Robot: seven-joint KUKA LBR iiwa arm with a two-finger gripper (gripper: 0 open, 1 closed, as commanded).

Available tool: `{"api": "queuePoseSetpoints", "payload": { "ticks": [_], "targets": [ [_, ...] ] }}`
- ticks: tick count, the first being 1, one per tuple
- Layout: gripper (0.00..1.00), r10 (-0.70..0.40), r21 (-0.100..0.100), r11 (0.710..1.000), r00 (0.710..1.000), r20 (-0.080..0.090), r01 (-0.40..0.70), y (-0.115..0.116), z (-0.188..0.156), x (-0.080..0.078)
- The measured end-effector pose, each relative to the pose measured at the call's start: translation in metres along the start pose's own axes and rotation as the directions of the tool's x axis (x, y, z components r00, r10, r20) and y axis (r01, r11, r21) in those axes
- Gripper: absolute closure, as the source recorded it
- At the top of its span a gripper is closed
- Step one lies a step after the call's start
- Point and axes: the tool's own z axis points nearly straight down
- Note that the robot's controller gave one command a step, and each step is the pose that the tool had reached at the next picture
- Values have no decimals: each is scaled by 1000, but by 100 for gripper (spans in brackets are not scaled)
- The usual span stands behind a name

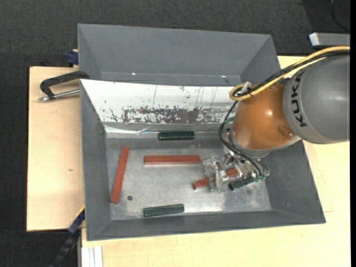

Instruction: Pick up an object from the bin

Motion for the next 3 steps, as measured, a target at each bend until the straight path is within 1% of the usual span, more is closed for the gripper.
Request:
{"api": "queuePoseSetpoints", "payload": {
  "ticks": [1, 2, 3],
  "targets": [
    [100, -1, 1, 1000, 1000, 2, 1, 0, -3, 0],
    [100, -98, 5, 995, 995, 7, 98, 5, -4, 3],
    [100, -306, 7, 952, 952, 7, 306, 13, -4, 4]
  ]
}}
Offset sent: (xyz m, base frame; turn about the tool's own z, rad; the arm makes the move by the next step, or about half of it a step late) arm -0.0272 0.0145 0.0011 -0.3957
